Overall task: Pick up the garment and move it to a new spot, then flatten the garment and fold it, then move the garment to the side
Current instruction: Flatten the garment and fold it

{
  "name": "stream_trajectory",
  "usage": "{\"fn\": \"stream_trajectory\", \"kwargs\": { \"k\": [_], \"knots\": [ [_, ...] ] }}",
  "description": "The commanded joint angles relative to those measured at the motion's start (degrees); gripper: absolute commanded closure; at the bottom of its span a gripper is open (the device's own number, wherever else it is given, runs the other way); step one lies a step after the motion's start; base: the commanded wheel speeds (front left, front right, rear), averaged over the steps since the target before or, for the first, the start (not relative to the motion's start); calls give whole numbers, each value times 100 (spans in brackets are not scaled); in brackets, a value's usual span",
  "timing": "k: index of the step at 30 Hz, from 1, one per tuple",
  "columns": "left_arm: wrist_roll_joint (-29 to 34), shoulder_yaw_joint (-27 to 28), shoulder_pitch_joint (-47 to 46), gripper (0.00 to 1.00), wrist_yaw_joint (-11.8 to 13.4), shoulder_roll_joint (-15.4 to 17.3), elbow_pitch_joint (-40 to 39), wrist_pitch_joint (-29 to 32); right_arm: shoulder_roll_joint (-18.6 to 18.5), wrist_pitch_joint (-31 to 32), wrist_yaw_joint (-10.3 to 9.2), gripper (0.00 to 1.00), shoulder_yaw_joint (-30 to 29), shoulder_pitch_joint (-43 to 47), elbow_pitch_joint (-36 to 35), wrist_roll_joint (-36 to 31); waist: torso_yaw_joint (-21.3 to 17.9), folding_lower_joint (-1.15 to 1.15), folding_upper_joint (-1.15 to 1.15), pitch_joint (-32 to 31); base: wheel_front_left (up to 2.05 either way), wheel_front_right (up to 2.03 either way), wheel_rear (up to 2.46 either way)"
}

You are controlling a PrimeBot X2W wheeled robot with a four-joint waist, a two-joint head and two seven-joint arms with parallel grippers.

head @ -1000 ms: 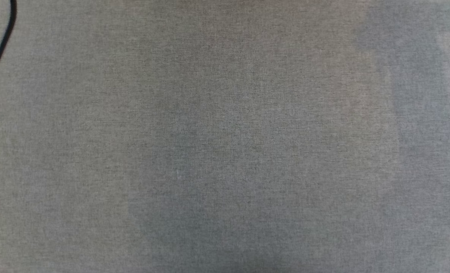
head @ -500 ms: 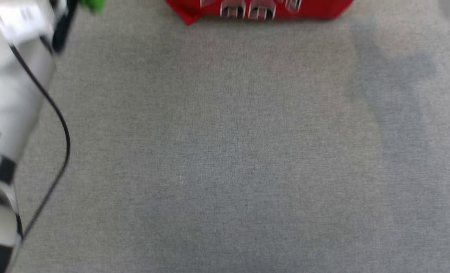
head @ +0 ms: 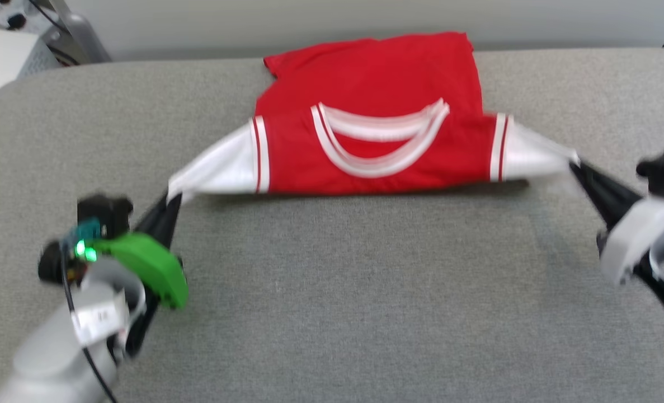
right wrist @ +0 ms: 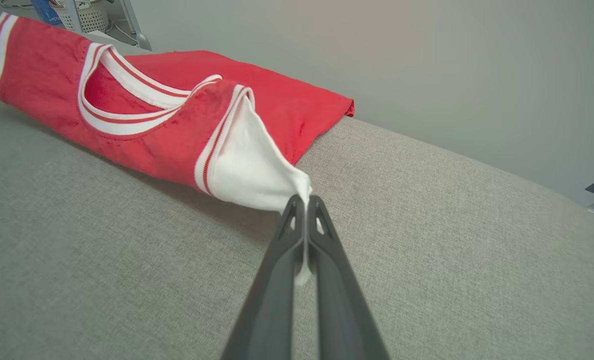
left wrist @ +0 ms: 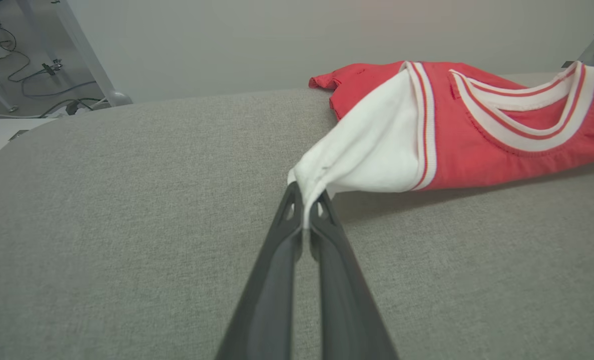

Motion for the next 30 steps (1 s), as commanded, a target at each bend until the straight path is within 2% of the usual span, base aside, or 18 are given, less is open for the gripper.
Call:
{"fn": "stream_trajectory", "kwargs": {
  "k": [1, 6, 12, 19, 28, 29, 30],
  "knots": [
    [-166, 36, 377, 100, 120, 94, -203, -33, -88, -34, -5, 100, -37, 342, -107, 31, 35, 0, 0, -328, 0, 0, 0],
    [-323, -28, 1314, 100, 437, 320, -698, -21, -289, -14, -5, 100, -345, 1365, -300, 37, 59, 0, 0, -523, 0, 0, 0],
    [-517, -46, 2104, 100, 675, 441, -954, -20, -387, 45, -5, 100, -852, 2454, -409, -75, 54, 0, 0, -711, 0, 0, 0],
    [-603, 83, 2815, 100, 930, 437, -1143, -29, -259, 228, -5, 100, -1649, 3624, -638, -207, 88, 0, 0, -873, 0, 0, 0],
    [-399, 363, 3168, 100, 1012, 319, -1331, -32, -15, 728, -5, 100, -2533, 4631, -1110, -506, 194, 0, 0, -839, 0, 0, 0],
    [-355, 372, 3162, 100, 998, 291, -1345, -33, 31, 801, -5, 75, -2651, 4645, -1174, -564, 202, 0, 0, -817, 0, 0, 0],
    [-321, 383, 3151, 100, 985, 269, -1355, -33, 63, 866, -5, 53, -2732, 4645, -1228, -619, 207, 0, 0, -799, 0, 0, 0]
  ]
}}
